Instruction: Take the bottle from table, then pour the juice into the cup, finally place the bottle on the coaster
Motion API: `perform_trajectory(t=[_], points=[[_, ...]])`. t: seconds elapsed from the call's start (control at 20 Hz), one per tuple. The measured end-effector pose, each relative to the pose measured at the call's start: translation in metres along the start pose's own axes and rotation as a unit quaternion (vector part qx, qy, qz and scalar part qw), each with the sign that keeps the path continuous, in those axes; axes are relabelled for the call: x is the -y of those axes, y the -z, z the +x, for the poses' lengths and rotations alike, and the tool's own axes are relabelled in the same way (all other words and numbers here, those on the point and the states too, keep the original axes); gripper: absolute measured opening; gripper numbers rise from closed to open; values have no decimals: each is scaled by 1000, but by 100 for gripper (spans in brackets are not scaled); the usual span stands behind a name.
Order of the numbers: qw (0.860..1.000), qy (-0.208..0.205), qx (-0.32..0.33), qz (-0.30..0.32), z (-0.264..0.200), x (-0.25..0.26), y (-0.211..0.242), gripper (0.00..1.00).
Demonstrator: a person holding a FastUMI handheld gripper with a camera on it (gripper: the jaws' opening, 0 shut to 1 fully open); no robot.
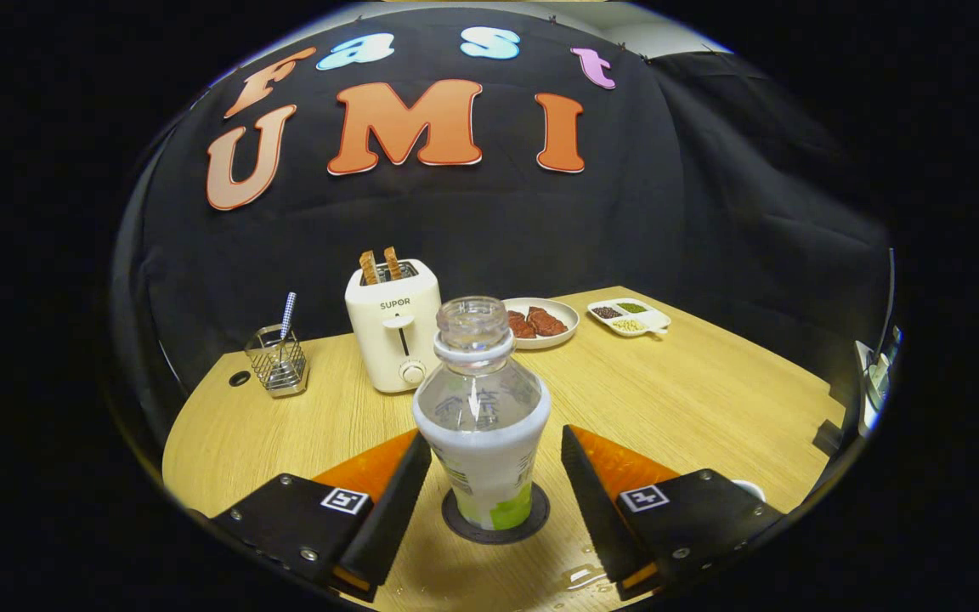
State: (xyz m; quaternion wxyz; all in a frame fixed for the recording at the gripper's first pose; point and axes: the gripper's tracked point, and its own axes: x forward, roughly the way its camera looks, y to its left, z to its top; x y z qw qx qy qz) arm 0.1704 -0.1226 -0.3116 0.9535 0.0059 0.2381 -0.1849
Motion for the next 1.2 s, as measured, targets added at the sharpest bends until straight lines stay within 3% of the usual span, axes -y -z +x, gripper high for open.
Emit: perform_trajectory(t=[0.05, 0.25, 0.65, 0.85, 1.2], points=[[1000, -2, 11, -2, -6, 1, -10, 97], [998, -16, 53, -4, -48, 2, -61, 97], [982, -129, 136, -5, -172, -66, -156, 97], [968, -206, 146, 2, -238, -103, -167, 96], [955, -240, 176, -1, -295, -120, -168, 96]])
